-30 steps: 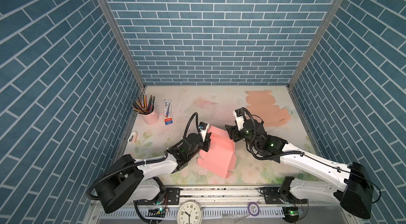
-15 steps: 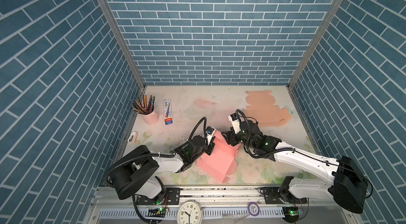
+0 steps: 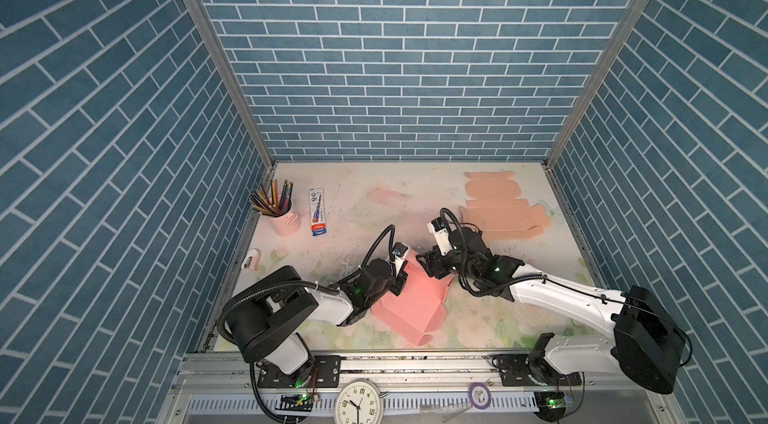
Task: Fold the paper box
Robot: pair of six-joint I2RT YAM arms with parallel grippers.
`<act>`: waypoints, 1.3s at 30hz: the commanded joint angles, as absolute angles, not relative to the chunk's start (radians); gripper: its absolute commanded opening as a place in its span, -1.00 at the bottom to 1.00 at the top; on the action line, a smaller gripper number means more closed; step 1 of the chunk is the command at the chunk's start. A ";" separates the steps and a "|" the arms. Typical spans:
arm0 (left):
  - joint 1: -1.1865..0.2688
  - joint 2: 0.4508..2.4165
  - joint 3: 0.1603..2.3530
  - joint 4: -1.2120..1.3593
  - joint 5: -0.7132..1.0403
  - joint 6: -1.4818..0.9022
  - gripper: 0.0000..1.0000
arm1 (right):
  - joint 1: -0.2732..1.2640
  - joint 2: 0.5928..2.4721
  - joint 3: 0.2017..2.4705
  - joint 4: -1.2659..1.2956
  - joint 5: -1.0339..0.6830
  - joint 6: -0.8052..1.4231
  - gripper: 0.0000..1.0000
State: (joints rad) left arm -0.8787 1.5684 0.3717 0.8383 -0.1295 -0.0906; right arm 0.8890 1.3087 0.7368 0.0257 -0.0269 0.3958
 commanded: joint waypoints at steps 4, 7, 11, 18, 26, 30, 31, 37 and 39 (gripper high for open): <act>-0.890 1.587 0.385 0.868 -0.150 -0.085 -0.62 | 0.887 1.303 0.739 0.001 -0.066 0.406 0.33; -0.894 1.589 0.383 0.872 -0.153 -0.087 -0.61 | 0.886 1.296 0.735 -0.002 -0.069 0.403 0.34; -0.898 1.589 0.374 0.878 -0.155 -0.093 -0.60 | 0.886 1.296 0.733 -0.010 -0.075 0.400 0.34; -0.904 1.573 0.350 0.889 -0.160 -0.119 -0.52 | 0.888 1.303 0.736 -0.025 -0.085 0.383 0.35; -0.910 1.536 0.320 0.887 -0.155 -0.141 -0.49 | 0.897 1.332 0.751 -0.042 -0.093 0.359 0.37; -0.926 1.514 0.313 0.862 -0.172 -0.158 -0.48 | 0.898 1.357 0.758 -0.050 -0.096 0.354 0.35; -0.934 1.508 0.312 0.850 -0.181 -0.162 -0.48 | 0.899 1.360 0.759 -0.050 -0.098 0.353 0.35; -0.967 1.452 0.297 0.783 -0.220 -0.206 -0.45 | 0.906 1.358 0.762 -0.049 -0.100 0.348 0.35; -0.969 1.425 0.279 0.781 -0.213 -0.226 -0.44 | 0.906 1.367 0.767 -0.058 -0.095 0.344 0.35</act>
